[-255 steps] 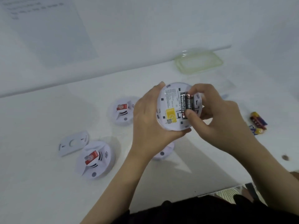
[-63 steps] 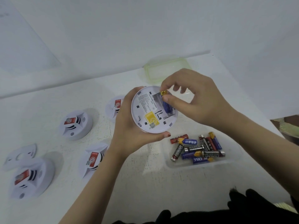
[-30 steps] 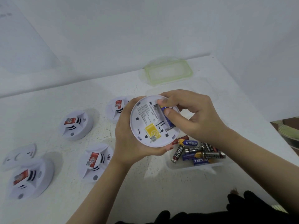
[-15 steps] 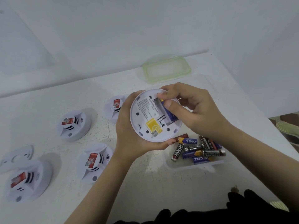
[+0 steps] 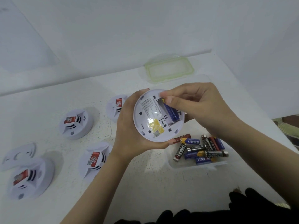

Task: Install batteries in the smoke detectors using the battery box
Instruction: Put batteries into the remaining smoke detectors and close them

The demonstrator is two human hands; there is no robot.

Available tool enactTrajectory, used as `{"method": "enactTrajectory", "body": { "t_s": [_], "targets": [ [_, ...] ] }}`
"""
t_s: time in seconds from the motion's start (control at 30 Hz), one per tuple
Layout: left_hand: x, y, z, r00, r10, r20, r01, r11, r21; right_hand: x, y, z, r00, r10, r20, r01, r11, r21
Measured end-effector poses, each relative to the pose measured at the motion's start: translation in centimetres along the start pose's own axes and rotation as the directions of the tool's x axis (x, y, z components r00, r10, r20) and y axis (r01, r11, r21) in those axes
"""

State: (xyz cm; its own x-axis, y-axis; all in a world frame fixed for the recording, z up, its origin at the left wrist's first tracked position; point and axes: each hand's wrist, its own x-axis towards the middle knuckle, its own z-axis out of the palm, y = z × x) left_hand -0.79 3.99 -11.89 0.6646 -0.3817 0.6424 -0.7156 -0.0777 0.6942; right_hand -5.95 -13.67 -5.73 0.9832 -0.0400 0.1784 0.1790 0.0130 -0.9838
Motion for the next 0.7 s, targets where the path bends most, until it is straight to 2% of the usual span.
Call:
{"method": "enactTrajectory", "body": {
  "t_s": [0.4,0.57,0.7],
  "targets": [
    [0.08,0.38,0.87,1.000,0.019,0.010,-0.019,0.999,-0.050,-0.38,-0.06,0.00,0.990,-0.138,-0.032,0.133,0.983,-0.126],
    [0.34,0.45,0.97,0.999,0.025,0.024,-0.023,0.997,-0.077,-0.36,-0.12,-0.13,0.995,-0.096,-0.005,0.095,0.993,-0.070],
    [0.15,0.29,0.77,0.999,-0.026,0.029,0.027,0.998,-0.048,-0.46,-0.33,0.20,1.000,0.008,0.003,-0.008,1.000,-0.001]
  ]
}}
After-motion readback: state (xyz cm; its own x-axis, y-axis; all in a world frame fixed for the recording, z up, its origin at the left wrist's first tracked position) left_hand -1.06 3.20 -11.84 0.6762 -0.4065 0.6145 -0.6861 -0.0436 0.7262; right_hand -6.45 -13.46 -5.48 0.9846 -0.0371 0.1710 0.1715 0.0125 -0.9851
